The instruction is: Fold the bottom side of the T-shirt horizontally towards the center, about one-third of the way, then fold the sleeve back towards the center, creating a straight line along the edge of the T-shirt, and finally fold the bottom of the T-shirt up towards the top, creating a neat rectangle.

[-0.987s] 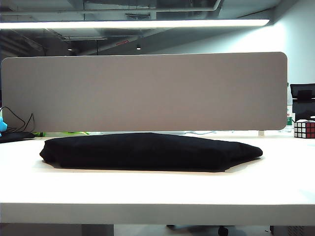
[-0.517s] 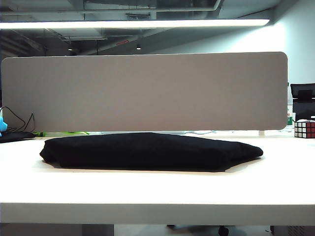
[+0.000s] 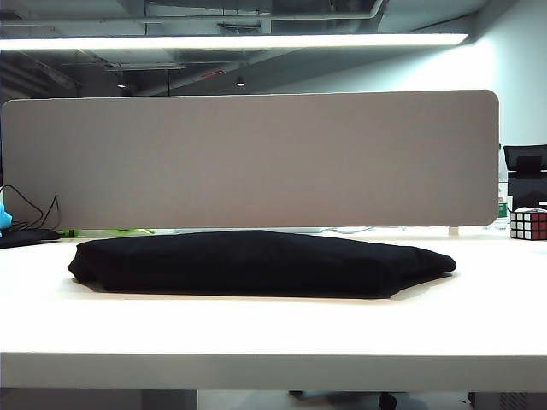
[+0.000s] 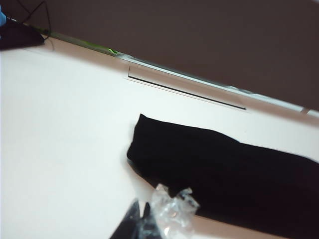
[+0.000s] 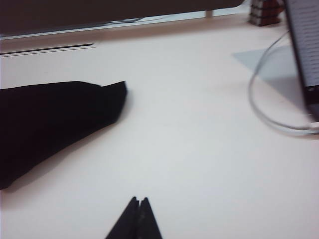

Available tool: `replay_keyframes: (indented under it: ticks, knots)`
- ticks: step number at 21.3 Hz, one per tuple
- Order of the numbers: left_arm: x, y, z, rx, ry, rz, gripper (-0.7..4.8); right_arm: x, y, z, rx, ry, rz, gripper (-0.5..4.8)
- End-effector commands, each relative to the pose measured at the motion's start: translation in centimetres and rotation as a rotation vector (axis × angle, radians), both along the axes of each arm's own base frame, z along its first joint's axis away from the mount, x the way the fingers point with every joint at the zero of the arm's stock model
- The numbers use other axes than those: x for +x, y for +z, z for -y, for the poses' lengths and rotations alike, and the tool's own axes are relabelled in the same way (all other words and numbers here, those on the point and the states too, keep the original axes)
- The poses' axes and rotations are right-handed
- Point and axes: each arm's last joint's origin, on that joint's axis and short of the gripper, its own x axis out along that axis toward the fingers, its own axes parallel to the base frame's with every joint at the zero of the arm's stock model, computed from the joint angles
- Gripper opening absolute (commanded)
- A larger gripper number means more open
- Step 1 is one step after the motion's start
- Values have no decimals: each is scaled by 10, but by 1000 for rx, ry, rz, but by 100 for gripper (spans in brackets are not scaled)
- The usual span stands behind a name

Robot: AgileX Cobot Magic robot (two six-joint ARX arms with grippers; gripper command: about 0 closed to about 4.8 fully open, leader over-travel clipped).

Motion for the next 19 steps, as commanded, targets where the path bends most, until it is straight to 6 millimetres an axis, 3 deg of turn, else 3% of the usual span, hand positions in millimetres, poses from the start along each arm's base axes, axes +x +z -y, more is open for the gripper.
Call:
replay_keyframes:
  ticks: [1,5,19]
  knots:
    - [0,5,3,101,38,48,-6,1,-1,1,-23,-24,9,-9]
    - [-1,5,9,204,33,61,-6,1,1,1,-41,-37,24,-9]
    - [-1,4,9,202,45,51,-6,2,15,1,-22,-37,171,-8]
